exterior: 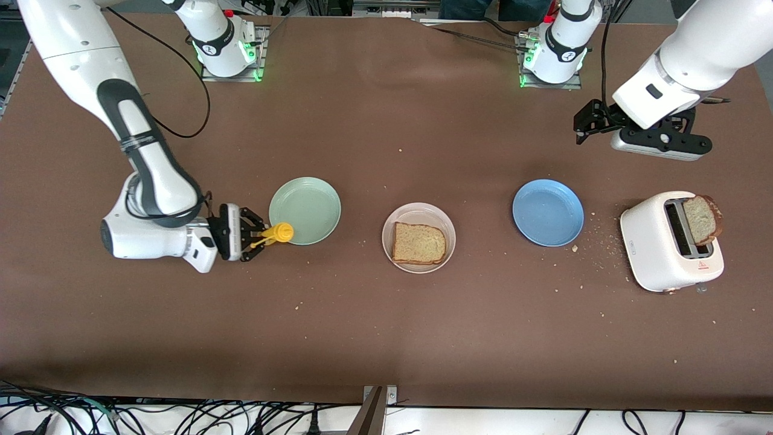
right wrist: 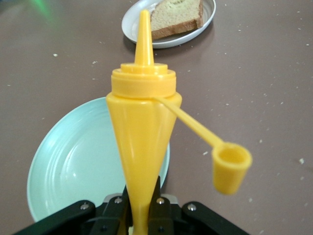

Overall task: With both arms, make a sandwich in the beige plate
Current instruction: 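Lift the yellow bottle with the right gripper over the bread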

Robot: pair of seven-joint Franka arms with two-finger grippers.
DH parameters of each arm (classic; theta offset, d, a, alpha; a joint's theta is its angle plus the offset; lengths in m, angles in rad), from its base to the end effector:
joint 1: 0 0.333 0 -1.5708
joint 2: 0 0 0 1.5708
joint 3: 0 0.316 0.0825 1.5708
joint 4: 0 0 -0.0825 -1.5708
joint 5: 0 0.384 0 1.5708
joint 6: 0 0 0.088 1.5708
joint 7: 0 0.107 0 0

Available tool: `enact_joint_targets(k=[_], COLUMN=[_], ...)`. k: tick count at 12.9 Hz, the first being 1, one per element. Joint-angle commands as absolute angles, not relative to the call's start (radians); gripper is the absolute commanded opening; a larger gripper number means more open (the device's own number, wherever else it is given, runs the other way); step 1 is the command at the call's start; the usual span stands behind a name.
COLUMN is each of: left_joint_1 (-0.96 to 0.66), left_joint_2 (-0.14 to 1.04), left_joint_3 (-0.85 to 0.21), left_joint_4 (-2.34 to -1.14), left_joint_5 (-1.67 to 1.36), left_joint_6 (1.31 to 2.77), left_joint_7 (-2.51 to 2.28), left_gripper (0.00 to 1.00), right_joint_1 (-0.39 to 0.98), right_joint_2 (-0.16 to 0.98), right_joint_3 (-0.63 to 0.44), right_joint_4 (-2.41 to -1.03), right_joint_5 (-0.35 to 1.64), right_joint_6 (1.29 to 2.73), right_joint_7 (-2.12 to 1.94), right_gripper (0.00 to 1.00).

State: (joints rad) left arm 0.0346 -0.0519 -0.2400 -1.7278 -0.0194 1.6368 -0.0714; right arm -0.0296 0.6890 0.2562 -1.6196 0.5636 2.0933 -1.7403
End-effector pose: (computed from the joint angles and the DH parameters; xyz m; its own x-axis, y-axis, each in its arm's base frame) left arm 0.5283 -0.1150 0.5834 0.9905 -0.1314 -0.0410 -0.1313 -0.9913 0.0040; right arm 0.6572 0.1573 0.2261 0.0537 0.8169 0.5742 0.9765 0.0773 -0.2013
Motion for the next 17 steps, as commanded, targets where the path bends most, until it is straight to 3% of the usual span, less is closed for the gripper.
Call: enact_joint_targets(k=[1, 8, 12, 17], left_joint_1=[0.055, 0.055, 0.055, 0.057], left_joint_2=[-0.072, -0.069, -0.069, -0.069], left_joint_3=[-0.252, -0.252, -0.252, -0.252], left_joint_4=[-1.743, -1.729, -1.729, -1.729], left_joint_5=[-0.021, -0.021, -0.021, -0.021], left_joint_6=[1.631, 1.618, 1.618, 1.618], left_joint_7=[-0.069, -0.067, -0.067, -0.067], left_gripper=[1.0, 1.0, 1.0, 1.0], right_joint_1=[0.07, 0.297, 0.394, 0.553], right_joint_2=[0.683, 0.695, 0.687, 0.687], right_joint_3=[0.247, 0.242, 0.242, 0.236], right_joint_4=[-1.536, -1.493, -1.493, -1.489], right_joint_5=[0.398, -0.087, -0.443, -0.772], right_joint_6=[2.129, 2.345, 2.313, 2.133], right_joint_7=[-1.538, -1.012, -0.709, -0.395], right_gripper=[0.0, 0.0, 0.0, 0.0])
